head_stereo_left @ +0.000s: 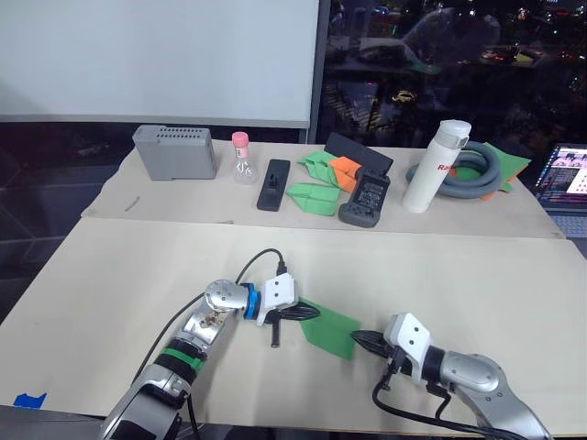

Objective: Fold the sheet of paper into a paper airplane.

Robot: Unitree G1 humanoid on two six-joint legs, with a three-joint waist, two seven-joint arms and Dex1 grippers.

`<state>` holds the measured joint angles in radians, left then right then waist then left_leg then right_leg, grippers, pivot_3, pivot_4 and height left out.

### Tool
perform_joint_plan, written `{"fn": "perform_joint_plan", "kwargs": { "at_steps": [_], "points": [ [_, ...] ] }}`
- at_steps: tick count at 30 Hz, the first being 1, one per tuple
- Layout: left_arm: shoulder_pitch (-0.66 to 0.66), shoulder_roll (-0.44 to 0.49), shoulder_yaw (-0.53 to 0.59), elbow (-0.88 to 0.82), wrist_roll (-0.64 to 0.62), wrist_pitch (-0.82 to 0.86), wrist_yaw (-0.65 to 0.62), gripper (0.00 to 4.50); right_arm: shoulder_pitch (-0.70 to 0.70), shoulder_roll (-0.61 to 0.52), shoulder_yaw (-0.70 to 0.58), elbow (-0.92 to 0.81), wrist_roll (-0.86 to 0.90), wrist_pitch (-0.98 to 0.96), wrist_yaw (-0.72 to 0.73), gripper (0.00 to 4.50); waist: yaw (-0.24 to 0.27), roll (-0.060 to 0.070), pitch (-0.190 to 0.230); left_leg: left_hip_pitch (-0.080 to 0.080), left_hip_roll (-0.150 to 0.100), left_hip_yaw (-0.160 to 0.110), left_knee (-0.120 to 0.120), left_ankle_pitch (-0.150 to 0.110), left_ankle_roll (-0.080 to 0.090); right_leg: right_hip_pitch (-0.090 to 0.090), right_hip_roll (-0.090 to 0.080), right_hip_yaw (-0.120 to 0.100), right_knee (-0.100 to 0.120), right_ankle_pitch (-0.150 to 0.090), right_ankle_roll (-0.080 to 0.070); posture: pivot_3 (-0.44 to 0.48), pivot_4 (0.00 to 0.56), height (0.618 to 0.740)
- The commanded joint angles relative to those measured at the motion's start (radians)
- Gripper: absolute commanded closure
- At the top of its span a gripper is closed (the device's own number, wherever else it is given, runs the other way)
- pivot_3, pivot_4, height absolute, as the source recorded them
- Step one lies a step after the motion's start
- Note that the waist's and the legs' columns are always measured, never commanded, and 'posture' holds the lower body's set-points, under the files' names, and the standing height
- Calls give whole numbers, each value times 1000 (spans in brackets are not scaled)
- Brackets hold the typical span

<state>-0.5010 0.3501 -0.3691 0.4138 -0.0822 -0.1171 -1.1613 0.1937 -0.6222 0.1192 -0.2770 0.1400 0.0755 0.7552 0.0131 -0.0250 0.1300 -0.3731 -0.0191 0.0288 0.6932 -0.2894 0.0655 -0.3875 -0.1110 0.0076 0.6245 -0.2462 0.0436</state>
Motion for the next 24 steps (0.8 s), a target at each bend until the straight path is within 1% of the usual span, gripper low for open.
{"fn": "perform_joint_plan", "kwargs": {
  "at_steps": [1, 6, 9, 12, 16, 21, 24],
  "points": [
    [11, 9, -17, 46, 35, 8, -8, 4500, 43, -27, -41, 52, -6, 12, 1, 4441, 0, 0, 0, 0, 0, 0, 0, 0, 0, 0, 0, 0, 0, 0, 0, 0, 150, 740],
    [9, 5, -19, 48, 36, 4, -13, 4500, 34, -46, -127, -4, 75, 21, 27, 4441, 2, 0, 0, -2, 0, 0, 0, 0, 1, 0, -2, 1, -1, 0, 0, 0, 150, 740],
    [9, 6, -16, 44, 34, 6, -15, 4500, 15, -72, -174, -51, 148, 75, 59, 4441, 0, 1, 1, -6, 0, 0, 0, 0, 1, -1, -2, 1, -1, 0, 0, 0, 150, 740],
    [11, 6, -4, 23, 20, 24, -14, 4500, -24, -81, -191, -77, 179, 135, 56, 4441, -1, 2, 1, -7, 0, 0, 0, 0, 1, -2, -3, 3, -1, 0, 0, 0, 150, 740],
    [19, 17, 33, -68, -34, 109, -26, 4500, -68, -79, -185, -119, 222, 224, 58, 4441, -1, 2, 2, -10, 1, 0, 0, 0, 1, -5, -3, 3, -1, 0, 0, 0, 150, 740],
    [36, 78, 106, -261, -120, 301, -8, 4500, -110, -92, -178, -181, 276, 336, 65, 4441, -4, 4, 4, -22, 0, 0, 1, 0, 0, -19, -2, 3, 3, 0, 0, 0, 150, 740],
    [48, 122, 137, -352, -158, 403, -4, 3716, -121, -108, -182, -210, 323, 402, 86, 4500, -1, 4, 4, -26, -1, 0, 1, 0, 0, -23, -1, 0, 4, 0, 0, 0, 150, 740]
  ]
}}
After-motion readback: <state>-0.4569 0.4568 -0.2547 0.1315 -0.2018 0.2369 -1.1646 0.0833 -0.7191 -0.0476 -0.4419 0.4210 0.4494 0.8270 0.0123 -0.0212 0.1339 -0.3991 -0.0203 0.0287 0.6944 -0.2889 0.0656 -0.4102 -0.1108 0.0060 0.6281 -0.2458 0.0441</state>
